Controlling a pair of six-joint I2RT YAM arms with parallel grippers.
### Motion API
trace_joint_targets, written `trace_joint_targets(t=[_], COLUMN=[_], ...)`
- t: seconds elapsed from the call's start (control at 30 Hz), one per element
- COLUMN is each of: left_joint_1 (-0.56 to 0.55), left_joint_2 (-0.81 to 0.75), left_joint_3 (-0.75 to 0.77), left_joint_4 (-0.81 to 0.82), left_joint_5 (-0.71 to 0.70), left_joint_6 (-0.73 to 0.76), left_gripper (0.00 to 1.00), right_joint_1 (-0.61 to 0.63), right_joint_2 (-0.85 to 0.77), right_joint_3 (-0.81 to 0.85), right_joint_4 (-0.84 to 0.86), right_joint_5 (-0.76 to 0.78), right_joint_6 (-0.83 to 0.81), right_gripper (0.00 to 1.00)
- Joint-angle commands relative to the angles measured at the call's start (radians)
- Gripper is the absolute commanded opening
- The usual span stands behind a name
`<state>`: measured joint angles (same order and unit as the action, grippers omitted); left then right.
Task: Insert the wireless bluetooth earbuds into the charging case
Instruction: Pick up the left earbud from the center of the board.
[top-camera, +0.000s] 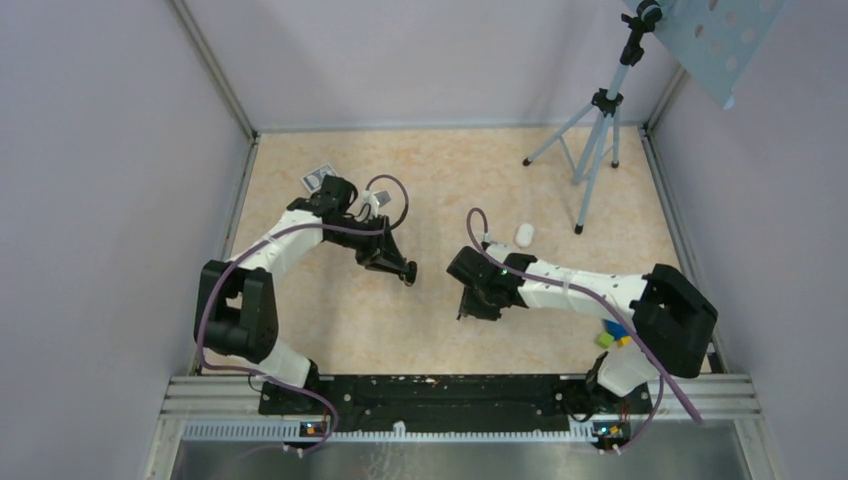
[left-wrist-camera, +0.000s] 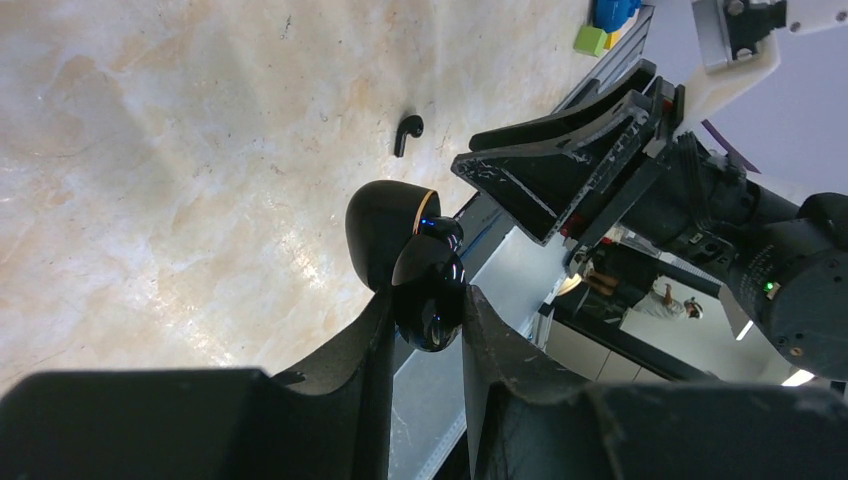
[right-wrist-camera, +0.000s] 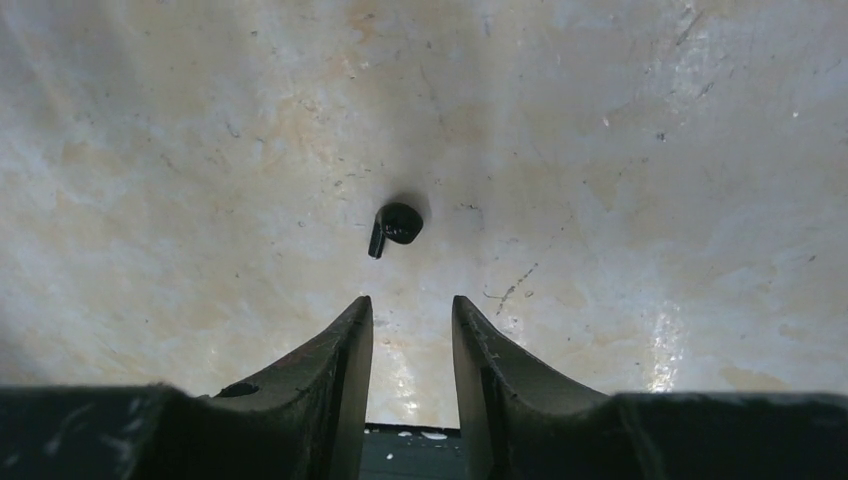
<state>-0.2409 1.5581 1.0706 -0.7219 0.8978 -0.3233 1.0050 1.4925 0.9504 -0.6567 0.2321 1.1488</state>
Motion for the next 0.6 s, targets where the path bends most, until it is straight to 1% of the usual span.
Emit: trace_joint_targets(t=[0.0, 0.13, 0.2, 0.4, 0.57], left_joint_1=[0.000, 0.000, 0.000, 0.001, 0.000], left_joint_2=[-0.055, -0.061, -0.061, -0.043, -0.042], left_joint_3=[-0.015, -0.023, -0.022, -0.037, -0.049], left_joint_4=[-0.003, -0.005, -0.008, -0.016, -0.013], left_joint_5=[0.007, 0.006, 0.011, -0.004, -0.011], left_joint_6=[0.026, 0.040, 0.046, 0.081, 0.088], left_gripper=[0.00, 0.00, 0.00, 0.00, 0.00], right_joint_1=[-0.007, -0.018, -0.020, -0.022, -0.024], right_joint_2=[0.019, 0.049, 0.075, 0.145, 0.175], right_joint_3=[0.040, 0.045, 0.065, 0.148, 0.157], right_joint_4=[-0.021, -0.009, -0.030, -0.101, -0.107], right_joint_5=[0.012, 0.000, -0.001, 0.025, 0.028], right_joint_6=[0.160, 0.225, 0.252, 0.267, 0.276], right_gripper=[0.35, 0.36, 0.36, 0.36, 0.36])
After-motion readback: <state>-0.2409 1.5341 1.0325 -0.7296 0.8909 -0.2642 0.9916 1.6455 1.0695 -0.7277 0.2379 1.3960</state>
